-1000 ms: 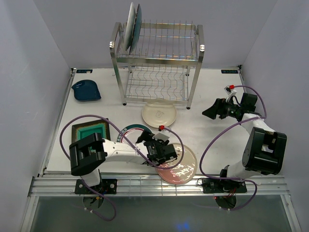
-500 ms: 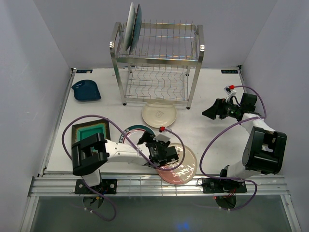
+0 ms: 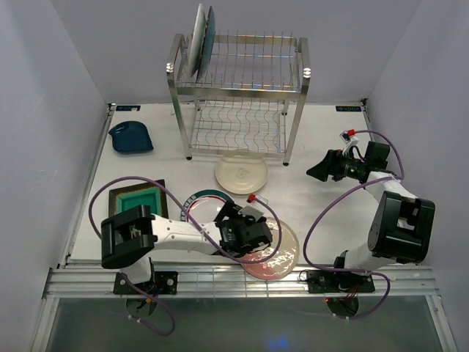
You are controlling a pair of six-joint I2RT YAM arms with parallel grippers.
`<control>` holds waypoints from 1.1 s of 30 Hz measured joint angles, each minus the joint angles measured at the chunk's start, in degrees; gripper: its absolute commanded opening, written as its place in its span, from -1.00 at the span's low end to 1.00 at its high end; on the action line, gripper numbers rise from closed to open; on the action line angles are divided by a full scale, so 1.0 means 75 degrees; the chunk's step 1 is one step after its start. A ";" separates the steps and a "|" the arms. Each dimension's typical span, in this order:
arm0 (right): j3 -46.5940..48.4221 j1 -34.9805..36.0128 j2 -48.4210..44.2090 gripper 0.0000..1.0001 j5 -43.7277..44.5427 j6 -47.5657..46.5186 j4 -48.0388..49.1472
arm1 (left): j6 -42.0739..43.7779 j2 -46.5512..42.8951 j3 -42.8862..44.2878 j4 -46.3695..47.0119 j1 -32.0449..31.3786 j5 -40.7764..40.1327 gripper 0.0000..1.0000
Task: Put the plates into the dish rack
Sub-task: Pick up the plate at the center of the board.
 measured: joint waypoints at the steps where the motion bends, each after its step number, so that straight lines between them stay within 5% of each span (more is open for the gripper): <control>1: 0.0000 0.0000 0.0009 0.83 0.0000 0.0000 -0.0006 | 0.0058 0.0216 0.0125 0.0003 0.0000 0.0070 0.96; 8: 0.0003 0.0000 0.0023 0.83 -0.0003 -0.0006 -0.0105 | -0.0044 0.1361 0.0874 -0.0321 0.0029 0.0137 0.96; 21: 0.0015 0.0000 0.0052 0.83 -0.0003 -0.0052 -0.0122 | -0.0318 0.0020 0.0245 -0.0175 0.0140 0.0230 0.96; 33: 0.0023 0.0000 0.0149 0.83 -0.0029 -0.0076 -0.0134 | -0.0405 0.0198 0.0213 -0.0417 0.0557 0.0449 0.96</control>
